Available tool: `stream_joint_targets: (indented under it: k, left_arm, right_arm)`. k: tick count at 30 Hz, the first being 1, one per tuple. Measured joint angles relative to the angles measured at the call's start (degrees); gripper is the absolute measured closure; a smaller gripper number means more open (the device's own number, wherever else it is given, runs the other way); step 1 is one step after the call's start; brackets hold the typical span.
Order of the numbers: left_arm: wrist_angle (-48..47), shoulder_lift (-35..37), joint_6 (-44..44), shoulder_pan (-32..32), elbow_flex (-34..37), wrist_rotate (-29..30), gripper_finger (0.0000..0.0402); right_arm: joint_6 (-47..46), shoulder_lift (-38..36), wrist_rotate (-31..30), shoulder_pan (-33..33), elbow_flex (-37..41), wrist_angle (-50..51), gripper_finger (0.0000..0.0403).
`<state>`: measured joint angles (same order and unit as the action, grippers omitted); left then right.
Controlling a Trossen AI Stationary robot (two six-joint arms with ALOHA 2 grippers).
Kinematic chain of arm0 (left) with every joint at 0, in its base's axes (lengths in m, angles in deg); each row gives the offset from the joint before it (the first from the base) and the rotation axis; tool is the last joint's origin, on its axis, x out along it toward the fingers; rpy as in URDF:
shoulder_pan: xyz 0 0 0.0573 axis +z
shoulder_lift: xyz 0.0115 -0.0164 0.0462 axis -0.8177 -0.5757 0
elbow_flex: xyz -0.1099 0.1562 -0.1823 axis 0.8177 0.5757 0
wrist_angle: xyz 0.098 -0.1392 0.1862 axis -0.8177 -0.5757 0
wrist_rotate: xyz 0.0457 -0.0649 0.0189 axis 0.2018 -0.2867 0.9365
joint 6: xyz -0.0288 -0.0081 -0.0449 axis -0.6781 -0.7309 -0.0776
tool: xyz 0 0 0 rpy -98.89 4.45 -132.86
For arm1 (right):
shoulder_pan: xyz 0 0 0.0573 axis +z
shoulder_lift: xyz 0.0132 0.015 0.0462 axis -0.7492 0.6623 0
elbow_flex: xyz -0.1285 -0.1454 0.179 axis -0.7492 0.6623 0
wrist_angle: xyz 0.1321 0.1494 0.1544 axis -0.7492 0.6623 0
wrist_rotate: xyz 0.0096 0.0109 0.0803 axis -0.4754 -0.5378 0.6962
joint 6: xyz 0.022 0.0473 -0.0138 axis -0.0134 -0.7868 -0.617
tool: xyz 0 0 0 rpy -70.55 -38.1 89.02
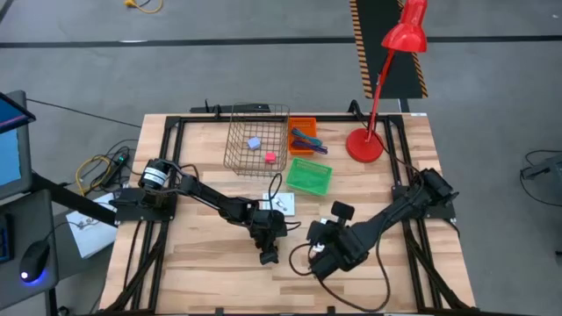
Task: Pick and place items into bin
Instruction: Put the top card reader box into the green basket
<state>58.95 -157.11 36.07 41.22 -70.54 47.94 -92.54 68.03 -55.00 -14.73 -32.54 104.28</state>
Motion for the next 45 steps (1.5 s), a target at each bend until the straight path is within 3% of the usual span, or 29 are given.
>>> stream_joint_targets:
  k: [8, 13, 20, 24, 39, 42, 45]
  left_arm:
    - [-1.44, 0.0, 0.96, -1.35, 0.0, 1.08, 0.0258]
    - [-1.48, 0.0, 1.01, -1.85, 0.0, 1.56, 0.0258]
    - [-1.61, 0.0, 1.01, -1.8, 0.0, 1.66, 0.0258]
    - [-1.72, 0.0, 0.99, -1.83, 0.0, 1.66, 0.0258]
    - [-1.75, 0.0, 0.92, -1.83, 0.0, 1.64, 0.0258]
    - [-1.95, 0.0, 0.63, -1.83, 0.0, 1.66, 0.0258]
    - [-2.24, 0.0, 0.66, -1.83, 0.0, 1.79, 0.0258]
  right_arm:
    - [2.2, 1.27, 6.5, 0.6, 0.52, -7.66, 0.0383]
    - [1.28, 1.26, 6.9, 0.73, 2.74, -13.11, 0.0312]
    - [-1.27, 1.18, 11.96, 1.22, 8.97, -18.92, 0.0191]
    - [-1.39, 1.16, 12.83, 2.16, 12.53, -21.86, 0.0152]
    - [-0.67, 0.11, 14.01, 0.69, 33.14, -38.39, 0.0173]
    - [-0.04, 0.63, 14.44, 1.08, 33.33, -38.82, 0.0193]
    - [2.58, 0.82, 17.32, 1.75, 32.55, -39.49, 0.0237]
